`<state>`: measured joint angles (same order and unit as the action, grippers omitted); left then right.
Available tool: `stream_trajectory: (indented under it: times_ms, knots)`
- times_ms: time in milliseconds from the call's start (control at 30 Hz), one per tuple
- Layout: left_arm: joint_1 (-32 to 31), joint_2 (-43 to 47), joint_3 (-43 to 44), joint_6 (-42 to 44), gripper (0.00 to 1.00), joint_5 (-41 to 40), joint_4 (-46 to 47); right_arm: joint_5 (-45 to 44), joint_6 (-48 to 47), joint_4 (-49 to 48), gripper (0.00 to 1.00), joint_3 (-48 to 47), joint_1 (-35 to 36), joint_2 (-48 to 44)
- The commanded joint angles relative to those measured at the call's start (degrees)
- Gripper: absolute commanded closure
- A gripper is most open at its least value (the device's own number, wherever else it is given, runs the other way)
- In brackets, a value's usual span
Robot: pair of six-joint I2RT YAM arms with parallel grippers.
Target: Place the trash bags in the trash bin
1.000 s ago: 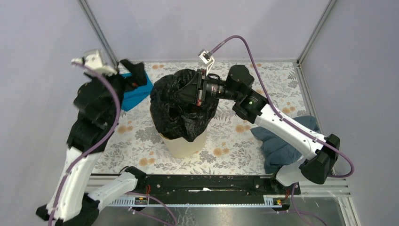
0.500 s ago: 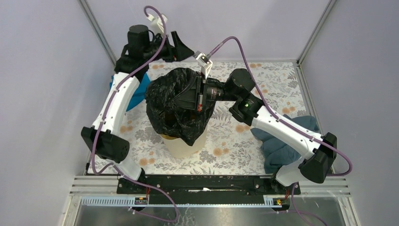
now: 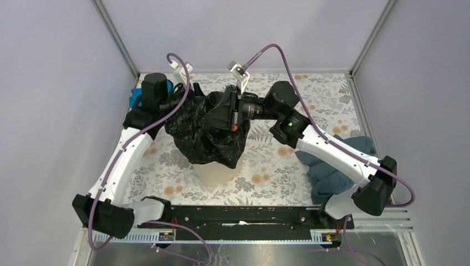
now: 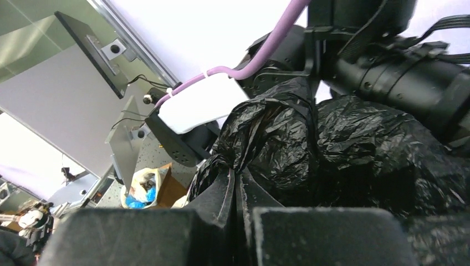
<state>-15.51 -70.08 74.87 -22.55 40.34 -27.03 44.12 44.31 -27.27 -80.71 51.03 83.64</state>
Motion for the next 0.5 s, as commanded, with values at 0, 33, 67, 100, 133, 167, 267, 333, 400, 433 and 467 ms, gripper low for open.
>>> stream_trajectory:
  times_ms: [0,33,67,100,133,167,267,333,400,433,467]
  knots:
    - [-0.16,0.79,-5.15,-1.62,0.56,-4.57,4.66,-3.84,-2.32,0.32,1.00,1.30,0.57,-0.57]
    - [-0.43,0.93,-6.31,-1.51,0.56,-5.81,4.61,-5.44,-3.06,1.54,1.00,1.72,0.54,-0.94]
    - [-0.84,1.18,-7.44,-1.23,0.57,-7.79,4.37,-7.09,-3.84,3.06,1.00,2.04,0.56,-1.24]
    - [-1.46,1.30,-8.16,-0.88,0.58,-9.93,3.85,-8.99,-4.67,5.10,1.00,2.19,0.61,-1.54]
    - [-2.17,1.20,-8.71,-0.32,0.58,-11.82,3.01,-11.11,-5.68,7.15,1.00,2.22,0.79,-1.83]
    - [-3.60,0.95,-8.87,0.22,0.58,-14.27,2.00,-13.78,-6.56,9.23,1.00,2.22,0.96,-2.01]
    - [-7.68,-0.34,-7.25,1.82,0.59,-22.30,-1.28,-17.12,-8.47,11.85,1.00,2.84,1.47,-1.96]
    - [-8.51,-0.78,-6.43,1.70,0.59,-23.81,-1.65,-17.81,-9.84,12.64,1.00,3.11,1.68,-1.62]
    - [-8.49,-0.80,-4.64,1.26,0.57,-25.05,-2.00,-18.77,-12.10,15.34,1.00,2.94,1.91,-1.30]
    - [-8.42,-0.88,-3.34,1.05,0.55,-25.56,-2.53,-19.50,-13.44,16.84,1.00,2.85,1.96,-1.45]
    - [-8.26,-0.99,-1.70,1.02,0.54,-25.45,-3.26,-20.55,-14.95,18.34,1.00,2.84,2.02,-1.72]
